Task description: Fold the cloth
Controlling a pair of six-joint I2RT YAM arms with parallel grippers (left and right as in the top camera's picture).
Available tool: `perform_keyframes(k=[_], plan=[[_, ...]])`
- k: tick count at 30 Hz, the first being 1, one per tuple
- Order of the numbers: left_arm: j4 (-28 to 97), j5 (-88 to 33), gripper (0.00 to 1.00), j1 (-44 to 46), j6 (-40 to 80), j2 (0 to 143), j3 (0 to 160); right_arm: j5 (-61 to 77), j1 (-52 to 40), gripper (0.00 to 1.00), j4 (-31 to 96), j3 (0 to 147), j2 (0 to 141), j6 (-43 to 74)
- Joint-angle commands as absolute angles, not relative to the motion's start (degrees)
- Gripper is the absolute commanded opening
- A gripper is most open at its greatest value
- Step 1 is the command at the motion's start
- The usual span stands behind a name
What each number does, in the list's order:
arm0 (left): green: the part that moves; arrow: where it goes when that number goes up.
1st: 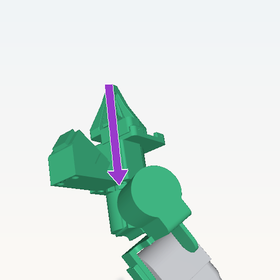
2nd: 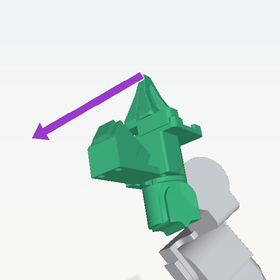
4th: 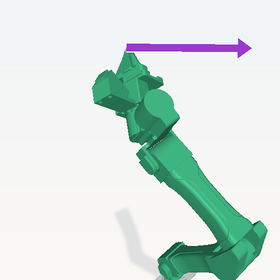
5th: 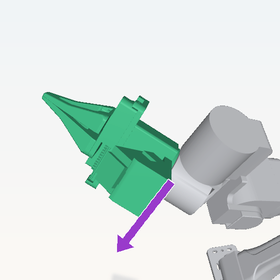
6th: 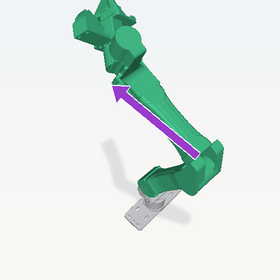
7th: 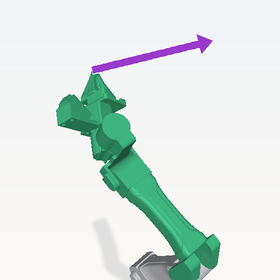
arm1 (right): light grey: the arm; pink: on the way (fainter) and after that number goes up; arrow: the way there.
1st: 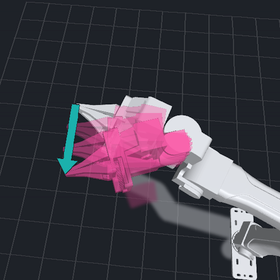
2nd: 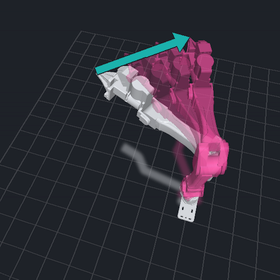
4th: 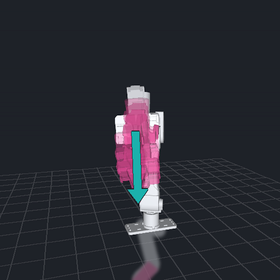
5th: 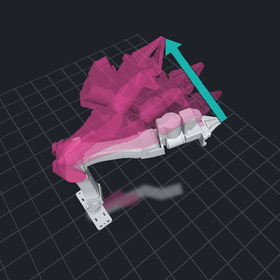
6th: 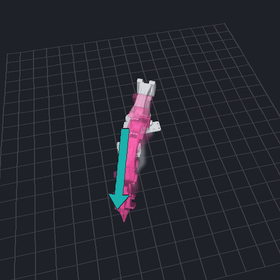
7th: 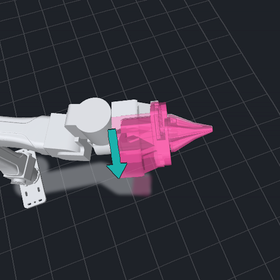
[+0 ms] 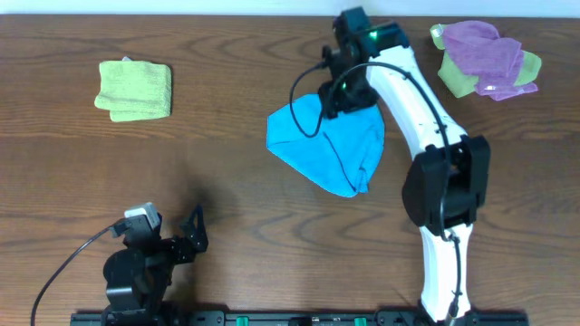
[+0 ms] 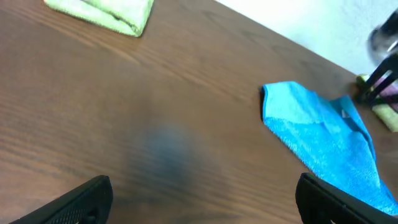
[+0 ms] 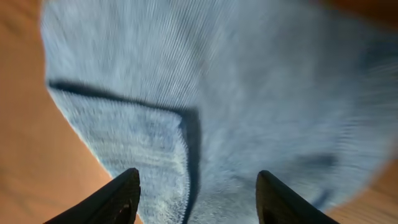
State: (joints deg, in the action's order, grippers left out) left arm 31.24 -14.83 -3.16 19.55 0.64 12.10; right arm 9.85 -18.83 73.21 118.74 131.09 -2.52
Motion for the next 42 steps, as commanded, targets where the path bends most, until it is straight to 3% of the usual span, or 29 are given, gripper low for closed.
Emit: perform_keyframes(k=[1, 15, 19, 21, 23, 42], plan=[[30.89, -15.07, 0.95, -2.96, 19.99, 0.54, 12.16, 16.12, -18.33, 0.60, 71.90, 114.87, 133.27, -6.83], [30.83, -15.05, 0.95, -2.96, 22.37, 0.54, 12.16, 21.93, -18.20, 0.54, 63.81, 103.18, 133.53, -7.35], [30.83, -15.05, 0.95, -2.96, 22.37, 0.54, 12.16, 24.32, -18.33, 0.34, 62.96, 102.89, 133.53, -6.94], [30.83, -15.03, 0.95, -2.96, 22.37, 0.54, 12.16, 24.34, -18.65, 0.13, 62.54, 102.89, 133.53, -6.26], [30.83, -15.03, 0.95, -2.96, 22.37, 0.54, 12.16, 24.34, -19.22, 0.01, 62.54, 102.91, 133.53, -6.26], [30.83, -14.35, 0.95, -2.98, 22.31, 0.54, 12.16, 27.46, -35.40, 0.01, 66.41, 106.24, 131.02, -5.10]])
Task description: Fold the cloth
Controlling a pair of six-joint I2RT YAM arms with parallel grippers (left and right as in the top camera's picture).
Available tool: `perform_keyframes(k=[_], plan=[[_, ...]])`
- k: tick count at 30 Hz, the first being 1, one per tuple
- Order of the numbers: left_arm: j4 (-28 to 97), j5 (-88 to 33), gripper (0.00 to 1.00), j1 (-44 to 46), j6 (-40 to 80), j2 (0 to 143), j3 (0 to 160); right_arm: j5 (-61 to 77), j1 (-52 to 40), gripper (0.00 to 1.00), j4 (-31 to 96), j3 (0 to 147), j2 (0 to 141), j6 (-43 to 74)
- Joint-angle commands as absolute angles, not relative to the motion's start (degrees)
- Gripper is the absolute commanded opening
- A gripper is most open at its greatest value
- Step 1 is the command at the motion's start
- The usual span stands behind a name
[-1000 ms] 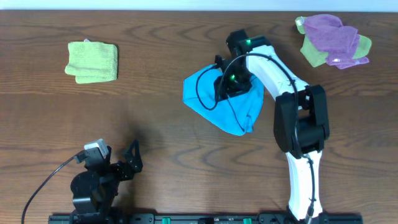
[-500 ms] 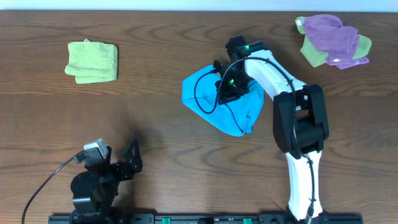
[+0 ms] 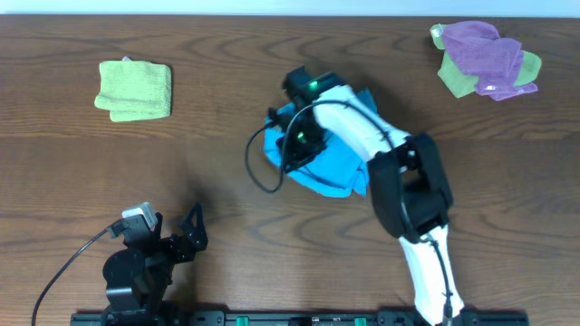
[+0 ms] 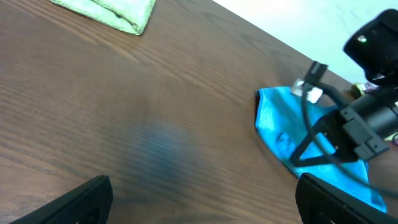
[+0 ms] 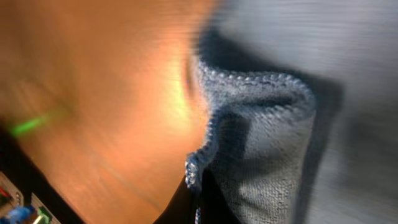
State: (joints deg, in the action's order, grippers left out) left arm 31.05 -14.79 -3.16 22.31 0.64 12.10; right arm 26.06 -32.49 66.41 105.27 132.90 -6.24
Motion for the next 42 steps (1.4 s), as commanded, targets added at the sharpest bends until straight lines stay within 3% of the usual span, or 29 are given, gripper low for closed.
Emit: perform_keyframes(k=[1, 13, 14, 16, 17, 19, 36, 42], plan=[[30.83, -14.35, 0.95, -2.98, 22.31, 0.54, 12.16, 27.53, -36.53, 0.01, 66.22, 106.24, 131.02, -4.49], [30.65, -11.40, 0.95, -2.96, 22.31, 0.54, 12.16, 28.73, -48.38, 0.01, 64.36, 106.24, 131.04, -1.45], [30.61, -11.40, 0.95, -2.98, 22.31, 0.54, 12.16, 28.73, -48.95, 0.06, 63.99, 106.24, 131.04, -1.30], [30.61, -11.38, 0.95, -2.98, 22.31, 0.54, 12.16, 28.71, -49.54, 0.39, 63.20, 106.24, 131.04, -1.30], [30.63, -11.40, 0.95, -2.98, 22.31, 0.54, 12.16, 28.71, -49.58, 0.50, 62.65, 106.26, 131.02, -0.78], [30.61, -11.35, 0.95, -2.98, 22.28, 0.54, 12.16, 28.73, -49.45, 0.55, 62.19, 106.28, 131.02, -0.19], [30.55, -8.56, 0.95, -2.96, 22.31, 0.54, 12.16, 11.29, -36.10, 0.52, 60.14, 115.57, 130.72, 7.35], [30.55, -8.56, 0.95, -2.98, 22.33, 0.54, 12.16, -5.63, -31.42, 0.56, 65.56, 115.77, 130.72, 12.86]])
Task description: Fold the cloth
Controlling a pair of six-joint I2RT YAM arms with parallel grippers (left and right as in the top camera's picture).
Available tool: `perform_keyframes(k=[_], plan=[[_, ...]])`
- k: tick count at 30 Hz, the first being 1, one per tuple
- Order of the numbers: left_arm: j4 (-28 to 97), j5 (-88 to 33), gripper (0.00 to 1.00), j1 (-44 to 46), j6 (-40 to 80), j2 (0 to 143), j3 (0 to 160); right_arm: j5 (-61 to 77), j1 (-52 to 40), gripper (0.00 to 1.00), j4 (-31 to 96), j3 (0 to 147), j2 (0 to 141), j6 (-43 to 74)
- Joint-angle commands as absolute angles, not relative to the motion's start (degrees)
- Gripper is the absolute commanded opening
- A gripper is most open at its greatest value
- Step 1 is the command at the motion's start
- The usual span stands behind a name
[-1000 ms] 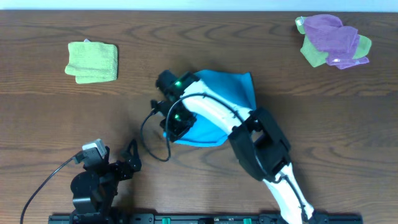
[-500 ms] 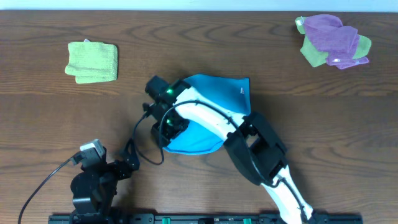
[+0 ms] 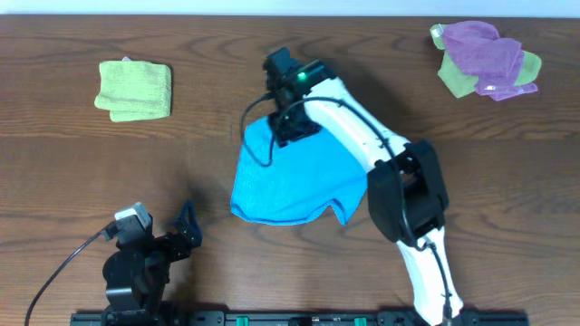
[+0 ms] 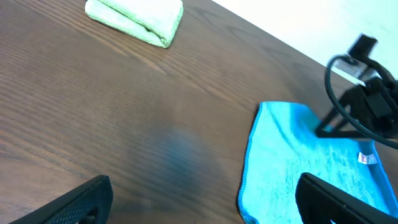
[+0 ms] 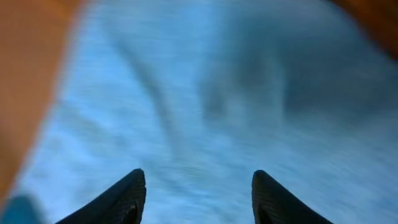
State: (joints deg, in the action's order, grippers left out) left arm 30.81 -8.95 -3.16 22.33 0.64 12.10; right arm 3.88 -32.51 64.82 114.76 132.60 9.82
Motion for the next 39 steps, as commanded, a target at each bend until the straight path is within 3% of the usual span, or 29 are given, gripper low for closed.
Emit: perform_keyframes(k=[1, 12, 29, 39], plan=[[30.57, -8.56, 0.95, -2.98, 22.31, 0.54, 12.16, -8.62, -31.03, 0.56, 66.06, 115.77, 130.72, 12.88], [30.57, -8.60, 0.95, -2.96, 22.33, 0.54, 12.16, -28.14, -28.25, 0.60, 71.79, 115.77, 130.72, 15.77], [30.57, -8.58, 0.95, -2.96, 22.33, 0.54, 12.16, -14.74, -21.65, 0.59, 70.11, 115.37, 130.96, 13.87], [30.57, -8.58, 0.95, -2.96, 22.33, 0.54, 12.16, -14.83, -21.26, 0.57, 68.75, 115.31, 135.20, 13.82]])
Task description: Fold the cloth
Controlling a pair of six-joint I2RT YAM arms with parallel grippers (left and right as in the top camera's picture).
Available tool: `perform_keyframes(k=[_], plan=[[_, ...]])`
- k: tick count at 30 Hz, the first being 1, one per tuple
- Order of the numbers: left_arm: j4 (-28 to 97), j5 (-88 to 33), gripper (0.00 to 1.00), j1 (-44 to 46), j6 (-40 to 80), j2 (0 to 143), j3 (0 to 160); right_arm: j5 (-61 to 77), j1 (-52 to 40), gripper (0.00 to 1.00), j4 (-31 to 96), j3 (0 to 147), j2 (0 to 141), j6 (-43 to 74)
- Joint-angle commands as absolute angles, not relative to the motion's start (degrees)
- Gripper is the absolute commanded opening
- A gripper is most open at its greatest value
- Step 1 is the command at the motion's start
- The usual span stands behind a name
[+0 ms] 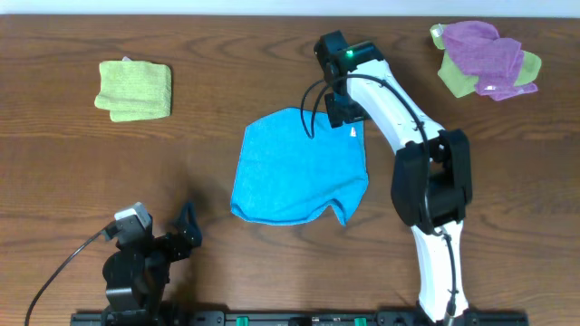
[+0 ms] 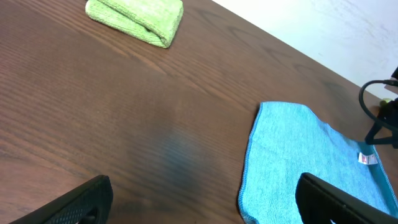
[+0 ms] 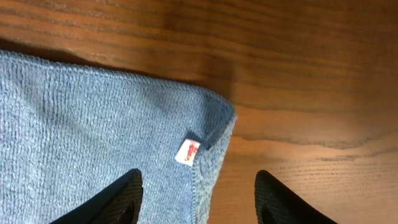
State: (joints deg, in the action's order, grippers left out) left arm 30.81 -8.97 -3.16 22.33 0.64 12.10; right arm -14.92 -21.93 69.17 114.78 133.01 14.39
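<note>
A blue cloth (image 1: pixel 299 167) lies spread flat in the middle of the brown table (image 1: pixel 208 154), its near right corner slightly curled. My right gripper (image 1: pixel 343 110) hovers open over the cloth's far right corner; in the right wrist view that corner with its white tag (image 3: pixel 188 151) sits between the spread fingers (image 3: pixel 118 198), nothing held. My left gripper (image 1: pixel 181 237) rests open at the near left, low over bare wood, with the cloth's left edge (image 2: pixel 249 168) ahead of it to the right.
A folded green cloth (image 1: pixel 134 89) lies at the far left. A heap of purple and green cloths (image 1: pixel 488 56) sits at the far right corner. The right arm (image 1: pixel 426 172) stretches over the table's right half.
My right gripper has moved from the cloth's far left corner to its far right corner, still open. The cloth lies spread the same way. The left arm has not moved.
The cloth first lay bunched as a rough triangle with my right gripper open over its far edge. Then the gripper was shut on a left edge. Later the cloth lay spread out and the gripper open above its far left, now far right.
</note>
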Motion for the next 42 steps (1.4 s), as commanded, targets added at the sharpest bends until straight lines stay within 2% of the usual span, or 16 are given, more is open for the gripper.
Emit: perform_keyframes(k=[1, 20, 33, 38, 41, 42], plan=[[30.57, -8.58, 0.95, -2.96, 22.33, 0.54, 12.16, -14.81, -21.15, 0.57, 68.29, 115.31, 135.46, 13.67], [30.57, -8.56, 0.95, -2.96, 22.31, 0.54, 12.16, -11.44, -16.86, 0.50, 65.78, 114.87, 136.14, 13.21], [30.55, -8.54, 0.95, -2.96, 22.31, 0.54, 12.16, -9.15, -17.32, 0.41, 67.05, 111.46, 136.14, 13.69], [30.57, -8.54, 0.95, -2.98, 22.31, 0.54, 12.16, -9.15, -17.39, 0.21, 65.34, 108.57, 136.14, 13.65], [30.57, -8.54, 0.95, -2.96, 22.31, 0.54, 12.16, -9.17, -17.39, 0.01, 63.09, 108.60, 136.14, 12.82], [30.57, -8.54, 0.95, -2.96, 22.31, 0.54, 12.16, -9.17, -17.39, 0.01, 62.04, 108.64, 136.14, 12.51]])
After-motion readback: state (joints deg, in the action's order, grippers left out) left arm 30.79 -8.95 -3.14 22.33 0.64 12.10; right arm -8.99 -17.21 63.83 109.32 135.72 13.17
